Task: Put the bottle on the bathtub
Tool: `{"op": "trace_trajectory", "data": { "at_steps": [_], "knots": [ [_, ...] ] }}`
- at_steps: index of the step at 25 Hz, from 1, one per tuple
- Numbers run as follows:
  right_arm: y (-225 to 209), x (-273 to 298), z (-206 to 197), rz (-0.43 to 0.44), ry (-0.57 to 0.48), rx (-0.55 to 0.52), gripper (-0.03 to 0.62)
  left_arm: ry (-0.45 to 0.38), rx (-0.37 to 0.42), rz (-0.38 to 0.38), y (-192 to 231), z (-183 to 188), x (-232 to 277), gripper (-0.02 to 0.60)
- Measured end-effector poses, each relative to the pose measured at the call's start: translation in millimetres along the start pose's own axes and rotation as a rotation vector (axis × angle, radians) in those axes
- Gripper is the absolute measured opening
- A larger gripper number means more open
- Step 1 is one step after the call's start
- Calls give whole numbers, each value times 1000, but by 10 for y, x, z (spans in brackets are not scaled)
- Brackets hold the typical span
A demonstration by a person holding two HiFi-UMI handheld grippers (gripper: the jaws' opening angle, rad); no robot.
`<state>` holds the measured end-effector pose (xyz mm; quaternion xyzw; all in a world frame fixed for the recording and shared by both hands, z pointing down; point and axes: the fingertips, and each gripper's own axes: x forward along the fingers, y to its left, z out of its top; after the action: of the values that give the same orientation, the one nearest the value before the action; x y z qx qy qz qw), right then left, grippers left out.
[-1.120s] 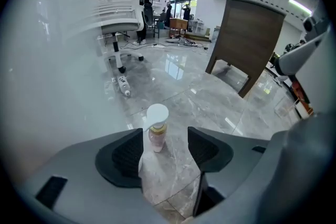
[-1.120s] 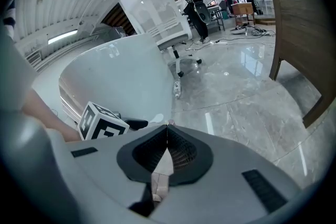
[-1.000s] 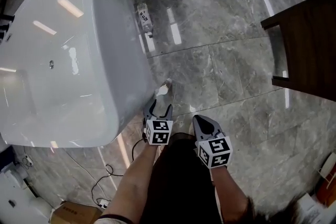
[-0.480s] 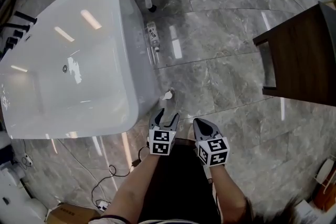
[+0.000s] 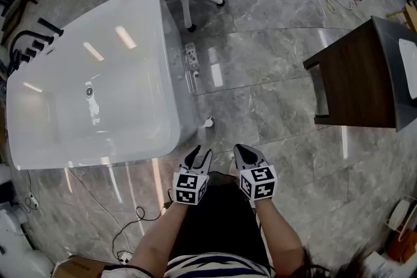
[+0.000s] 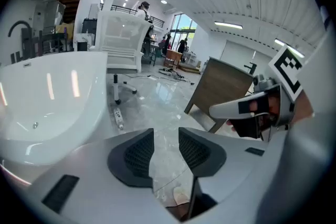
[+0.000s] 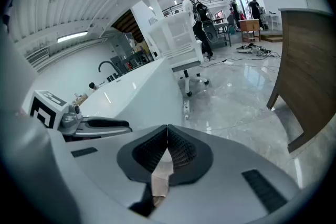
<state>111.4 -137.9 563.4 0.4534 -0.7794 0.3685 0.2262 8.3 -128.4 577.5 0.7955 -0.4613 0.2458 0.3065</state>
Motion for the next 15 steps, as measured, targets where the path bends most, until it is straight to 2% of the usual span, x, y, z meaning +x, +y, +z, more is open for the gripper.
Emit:
{"op": "trace_trajectory", "data": {
  "at_steps": [12, 15],
  "knots": [
    [294, -411, 393, 13, -43, -6, 26, -71, -61, 27, -27, 623, -672, 77],
    [360, -498, 474, 23, -59, -12, 26, -87, -51, 40, -21, 737, -821, 62]
  ]
}}
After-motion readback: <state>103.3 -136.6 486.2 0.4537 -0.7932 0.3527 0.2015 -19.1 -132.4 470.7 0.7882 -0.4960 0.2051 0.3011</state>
